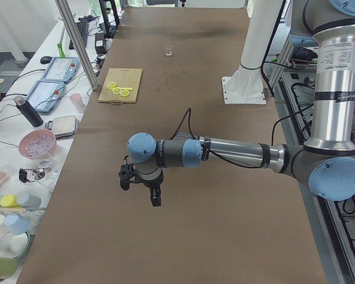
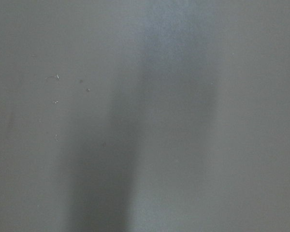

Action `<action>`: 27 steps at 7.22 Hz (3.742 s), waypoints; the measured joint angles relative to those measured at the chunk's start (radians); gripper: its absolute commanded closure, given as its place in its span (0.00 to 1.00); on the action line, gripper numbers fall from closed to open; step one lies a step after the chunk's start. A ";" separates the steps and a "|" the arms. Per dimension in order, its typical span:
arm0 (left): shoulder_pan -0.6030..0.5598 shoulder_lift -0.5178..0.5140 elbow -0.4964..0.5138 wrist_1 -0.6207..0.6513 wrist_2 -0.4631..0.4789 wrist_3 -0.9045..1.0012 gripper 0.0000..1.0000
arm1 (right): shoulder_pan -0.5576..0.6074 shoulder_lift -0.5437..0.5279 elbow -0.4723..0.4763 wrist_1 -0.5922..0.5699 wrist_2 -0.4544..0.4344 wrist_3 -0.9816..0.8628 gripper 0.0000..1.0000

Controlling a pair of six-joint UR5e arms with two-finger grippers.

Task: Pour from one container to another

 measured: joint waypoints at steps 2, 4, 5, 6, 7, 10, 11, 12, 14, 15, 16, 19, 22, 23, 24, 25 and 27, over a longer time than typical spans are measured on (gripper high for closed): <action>0.002 0.006 -0.052 0.010 0.002 -0.121 0.01 | -0.002 0.030 -0.005 0.016 0.029 -0.022 0.00; 0.032 0.004 -0.131 0.050 0.003 -0.269 0.01 | -0.010 0.058 -0.024 0.068 0.058 -0.070 0.00; 0.066 -0.001 -0.173 0.064 0.004 -0.340 0.01 | -0.012 0.070 -0.048 0.124 0.090 -0.080 0.00; 0.095 -0.007 -0.209 0.076 0.004 -0.404 0.01 | -0.014 0.083 -0.076 0.186 0.129 -0.085 0.00; 0.118 -0.013 -0.241 0.087 0.004 -0.454 0.01 | -0.014 0.100 -0.115 0.257 0.168 -0.088 0.00; 0.207 -0.016 -0.364 0.139 0.012 -0.623 0.01 | -0.035 0.145 -0.209 0.487 0.236 -0.102 0.00; 0.246 -0.016 -0.395 0.117 0.038 -0.689 0.01 | -0.042 0.166 -0.234 0.526 0.270 -0.126 0.00; 0.291 -0.013 -0.424 0.057 0.092 -0.750 0.01 | -0.046 0.179 -0.251 0.556 0.295 -0.154 0.00; 0.426 -0.001 -0.464 -0.118 0.243 -0.928 0.01 | -0.048 0.205 -0.307 0.693 0.319 -0.188 0.00; 0.516 0.021 -0.476 -0.205 0.345 -1.013 0.01 | -0.049 0.214 -0.334 0.767 0.326 -0.192 0.00; 0.606 0.056 -0.487 -0.283 0.442 -1.094 0.01 | -0.050 0.218 -0.357 0.832 0.331 -0.194 0.00; 0.831 0.144 -0.546 -0.378 0.697 -1.265 0.01 | -0.058 0.219 -0.405 0.912 0.335 -0.193 0.00; 1.053 0.217 -0.583 -0.426 1.008 -1.377 0.01 | -0.147 0.179 -0.392 0.972 0.307 -0.187 0.00; 1.095 0.235 -0.577 -0.444 1.098 -1.385 0.01 | -0.178 0.171 -0.384 1.016 0.257 -0.184 0.00; 1.125 0.245 -0.555 -0.476 1.180 -1.387 0.01 | -0.212 0.164 -0.380 1.058 0.194 -0.182 0.00; 1.154 0.249 -0.522 -0.523 1.264 -1.388 0.01 | -0.247 0.159 -0.378 1.109 0.124 -0.178 0.00; 1.195 0.259 -0.432 -0.670 1.402 -1.387 0.01 | -0.319 0.153 -0.379 1.209 0.005 -0.121 0.00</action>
